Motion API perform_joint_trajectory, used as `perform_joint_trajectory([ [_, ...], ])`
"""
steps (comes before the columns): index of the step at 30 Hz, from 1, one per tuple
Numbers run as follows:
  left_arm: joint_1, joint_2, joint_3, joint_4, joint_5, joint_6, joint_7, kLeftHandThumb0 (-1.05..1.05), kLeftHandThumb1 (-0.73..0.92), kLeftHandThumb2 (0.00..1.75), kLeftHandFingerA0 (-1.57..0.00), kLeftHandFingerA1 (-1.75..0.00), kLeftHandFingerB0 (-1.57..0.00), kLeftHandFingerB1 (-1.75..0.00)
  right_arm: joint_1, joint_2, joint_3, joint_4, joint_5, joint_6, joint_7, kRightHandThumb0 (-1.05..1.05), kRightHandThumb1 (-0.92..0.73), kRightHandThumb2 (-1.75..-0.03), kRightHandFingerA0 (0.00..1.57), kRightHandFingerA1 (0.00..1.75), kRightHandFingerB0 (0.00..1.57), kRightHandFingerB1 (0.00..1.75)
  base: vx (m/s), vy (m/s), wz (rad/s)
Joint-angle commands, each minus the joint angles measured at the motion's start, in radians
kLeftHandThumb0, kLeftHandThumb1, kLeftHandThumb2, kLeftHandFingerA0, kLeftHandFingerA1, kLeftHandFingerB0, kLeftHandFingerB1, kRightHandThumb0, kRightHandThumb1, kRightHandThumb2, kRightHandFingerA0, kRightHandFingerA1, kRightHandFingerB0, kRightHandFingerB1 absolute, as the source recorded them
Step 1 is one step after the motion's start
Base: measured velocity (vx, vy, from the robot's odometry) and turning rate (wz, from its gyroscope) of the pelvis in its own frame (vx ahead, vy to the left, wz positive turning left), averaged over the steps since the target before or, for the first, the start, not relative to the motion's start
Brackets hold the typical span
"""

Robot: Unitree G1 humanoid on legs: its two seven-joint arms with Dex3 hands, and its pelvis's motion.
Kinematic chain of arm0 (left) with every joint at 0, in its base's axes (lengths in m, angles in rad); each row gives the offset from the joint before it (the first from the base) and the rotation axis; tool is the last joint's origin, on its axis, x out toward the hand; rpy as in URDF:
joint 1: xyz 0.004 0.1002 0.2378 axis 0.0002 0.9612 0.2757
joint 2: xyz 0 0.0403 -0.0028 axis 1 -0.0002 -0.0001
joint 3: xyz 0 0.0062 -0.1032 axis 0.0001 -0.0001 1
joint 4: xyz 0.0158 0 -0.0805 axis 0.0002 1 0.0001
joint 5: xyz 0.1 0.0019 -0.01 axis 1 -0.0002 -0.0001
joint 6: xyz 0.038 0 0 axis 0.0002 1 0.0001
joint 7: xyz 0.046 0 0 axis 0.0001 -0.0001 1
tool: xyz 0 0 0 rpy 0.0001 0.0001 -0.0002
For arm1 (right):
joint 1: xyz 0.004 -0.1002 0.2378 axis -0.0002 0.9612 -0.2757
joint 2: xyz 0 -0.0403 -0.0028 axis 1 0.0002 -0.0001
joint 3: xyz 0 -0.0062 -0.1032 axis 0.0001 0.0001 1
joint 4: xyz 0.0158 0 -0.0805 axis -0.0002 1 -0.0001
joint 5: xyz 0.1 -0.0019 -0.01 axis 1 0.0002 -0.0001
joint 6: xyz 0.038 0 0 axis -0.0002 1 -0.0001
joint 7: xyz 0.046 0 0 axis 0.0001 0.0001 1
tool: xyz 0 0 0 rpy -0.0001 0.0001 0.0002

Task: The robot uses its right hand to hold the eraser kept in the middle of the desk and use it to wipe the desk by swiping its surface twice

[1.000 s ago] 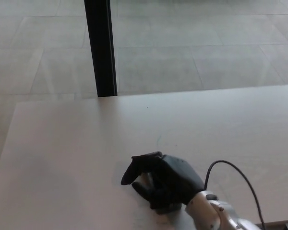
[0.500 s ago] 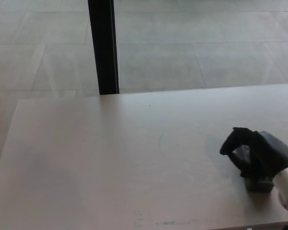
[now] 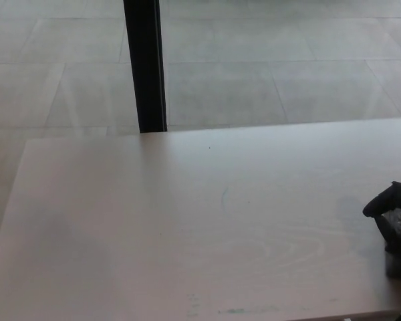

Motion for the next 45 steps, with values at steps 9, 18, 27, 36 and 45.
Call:
perform_joint_trajectory([
  [9, -0.001, 0.008, 0.022, 0.019, -0.022, 0.006, -0.005, -0.50, 0.64, 0.59, -0.57, -0.99, -0.45, -0.66, 0.045, 0.024, -0.028, 0.047, 0.064, 0.016, 0.042, -0.31, -0.79, -0.64, 0.75, 1.75, 0.61, 1.50, 0.00, 0.000, 0.00],
  [18, 0.014, 0.001, 0.019, -0.005, -0.015, 0.000, 0.001, -0.49, 0.48, 0.95, -0.62, -0.86, -0.43, -0.68, -0.067, -0.037, -0.059, -0.131, 0.166, 0.192, 0.309, -0.55, -0.60, -0.98, 0.76, 0.89, 0.41, 0.55, 0.00, 0.000, 0.00],
  [27, 0.028, 0.011, 0.011, 0.001, 0.000, -0.012, -0.005, -0.50, 0.67, 0.60, -0.57, -0.94, -0.50, -0.69, -0.150, -0.073, -0.195, -0.325, 0.269, 0.357, 0.312, -0.74, -0.64, -0.99, 0.61, 0.64, 0.33, 0.49, 0.00, 0.000, 0.00],
  [36, 0.029, 0.013, 0.021, -0.001, -0.010, 0.008, 0.003, -0.50, 0.47, 0.95, -0.67, -0.91, -0.46, -0.70, -0.052, -0.241, -0.397, -0.537, 0.370, 0.481, 0.387, -0.68, -0.81, -0.64, 0.66, 0.48, 0.45, 0.40, 0.00, 0.000, 0.00],
  [45, 0.048, 0.016, 0.019, -0.009, -0.005, 0.003, 0.000, -0.52, 0.66, 0.59, -0.60, -0.97, -0.50, -0.69, 0.079, -0.381, -0.788, -0.476, 0.484, 0.532, 0.314, -0.81, -0.67, -0.62, 1.04, 0.60, 0.79, 0.52, 0.00, 0.000, 0.00],
])
